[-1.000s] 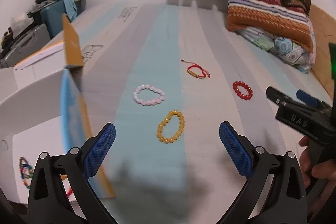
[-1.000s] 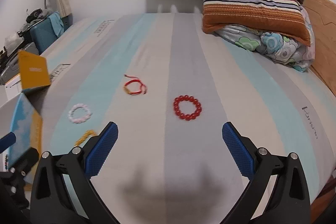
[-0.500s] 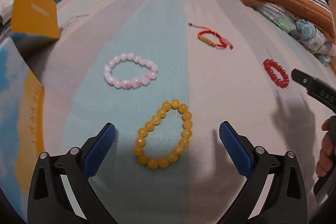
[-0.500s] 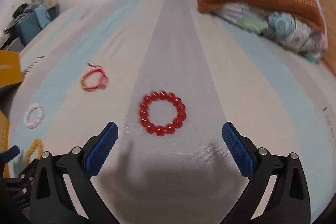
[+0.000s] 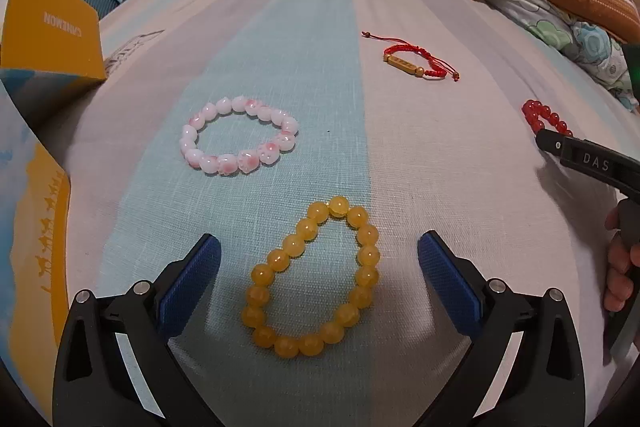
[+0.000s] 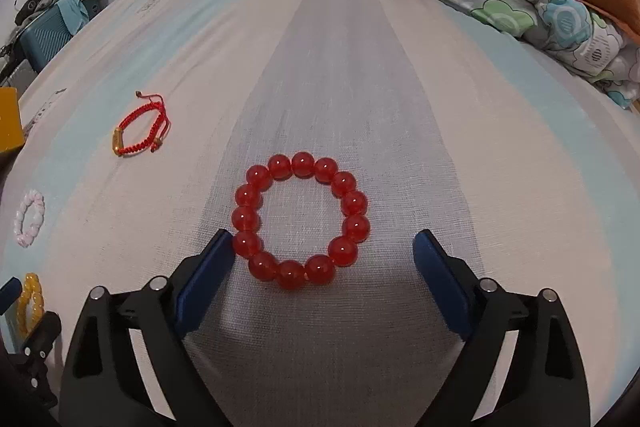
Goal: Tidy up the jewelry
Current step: 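Move both tools back over the bed toward the amber and red bracelets, then grasp the yellow amber bead bracelet with the left tool while the right tool grasps the red bead bracelet, then carry the amber and red bead bracelets to the white box with both tools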
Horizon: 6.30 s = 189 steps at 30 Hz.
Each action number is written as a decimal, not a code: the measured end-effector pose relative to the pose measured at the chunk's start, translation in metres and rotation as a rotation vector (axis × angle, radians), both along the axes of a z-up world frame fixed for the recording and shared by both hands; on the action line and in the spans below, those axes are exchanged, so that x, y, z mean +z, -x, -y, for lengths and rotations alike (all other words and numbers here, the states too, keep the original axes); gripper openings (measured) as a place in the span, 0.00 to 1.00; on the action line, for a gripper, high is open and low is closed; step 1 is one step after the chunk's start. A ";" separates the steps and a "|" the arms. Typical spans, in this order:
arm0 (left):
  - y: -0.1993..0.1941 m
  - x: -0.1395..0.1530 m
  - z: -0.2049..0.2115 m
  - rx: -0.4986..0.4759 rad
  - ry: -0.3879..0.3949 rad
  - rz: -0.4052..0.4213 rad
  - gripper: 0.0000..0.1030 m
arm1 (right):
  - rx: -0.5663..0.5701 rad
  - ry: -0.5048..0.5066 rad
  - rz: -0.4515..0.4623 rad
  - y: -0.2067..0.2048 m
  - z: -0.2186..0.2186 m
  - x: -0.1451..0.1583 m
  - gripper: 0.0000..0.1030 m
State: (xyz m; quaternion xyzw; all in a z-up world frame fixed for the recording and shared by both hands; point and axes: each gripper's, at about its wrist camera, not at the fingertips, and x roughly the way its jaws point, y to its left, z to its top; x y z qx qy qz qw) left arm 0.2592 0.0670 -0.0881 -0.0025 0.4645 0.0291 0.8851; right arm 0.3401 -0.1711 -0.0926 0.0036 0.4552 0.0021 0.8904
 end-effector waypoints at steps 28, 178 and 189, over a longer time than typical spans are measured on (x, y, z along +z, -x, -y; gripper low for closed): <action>0.001 0.010 0.004 -0.031 0.047 -0.020 0.18 | 0.033 -0.022 0.010 0.003 0.004 0.008 0.12; 0.234 0.170 -0.335 0.380 0.084 0.039 0.09 | 0.567 -0.085 0.084 0.239 -0.430 0.173 0.12; 0.223 0.142 -0.348 0.410 0.103 -0.017 0.10 | 0.578 -0.067 0.011 0.231 -0.440 0.143 0.15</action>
